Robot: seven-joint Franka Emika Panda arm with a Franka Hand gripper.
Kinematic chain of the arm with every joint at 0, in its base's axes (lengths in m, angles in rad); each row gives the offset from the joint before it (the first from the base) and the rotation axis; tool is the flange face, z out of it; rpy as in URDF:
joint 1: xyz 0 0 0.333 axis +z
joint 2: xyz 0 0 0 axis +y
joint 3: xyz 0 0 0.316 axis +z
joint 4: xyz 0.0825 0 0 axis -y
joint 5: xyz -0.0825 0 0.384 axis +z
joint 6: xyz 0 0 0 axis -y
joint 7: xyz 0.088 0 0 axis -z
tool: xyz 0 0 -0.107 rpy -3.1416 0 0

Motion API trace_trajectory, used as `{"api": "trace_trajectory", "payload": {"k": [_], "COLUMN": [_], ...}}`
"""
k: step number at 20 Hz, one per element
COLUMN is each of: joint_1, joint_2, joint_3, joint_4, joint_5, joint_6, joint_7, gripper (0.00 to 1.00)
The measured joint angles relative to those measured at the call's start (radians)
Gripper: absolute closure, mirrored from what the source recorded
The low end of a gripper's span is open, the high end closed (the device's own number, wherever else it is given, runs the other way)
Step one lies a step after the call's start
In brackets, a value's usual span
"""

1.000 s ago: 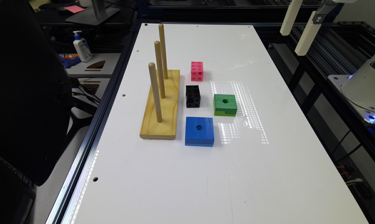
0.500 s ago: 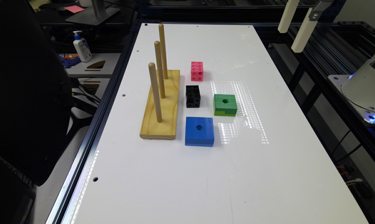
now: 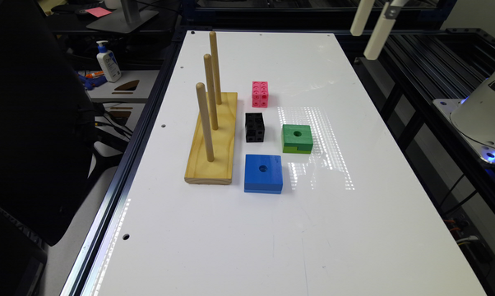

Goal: Pick up pink block.

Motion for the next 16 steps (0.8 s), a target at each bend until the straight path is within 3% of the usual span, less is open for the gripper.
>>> {"api": "trace_trajectory", "payload": {"k": [7,9,13,16], "joint_1": [-0.021,-0.032,-0.067,-0.079], "joint_2": [0.115,0.132,0.183,0.226], "joint_3": [0.0,0.0,-0.001,0.0], "joint_4": [0.086,0.104,0.155,0.192], "joint_5": [-0.0087,-0.0132,-0.0153,-0.0157], "joint_6": [0.013,0.014,0.014,0.014], "joint_7": [-0.005,-0.012,-0.046,-0.056], "gripper": [0.0,0.0,0.0,0.0]}}
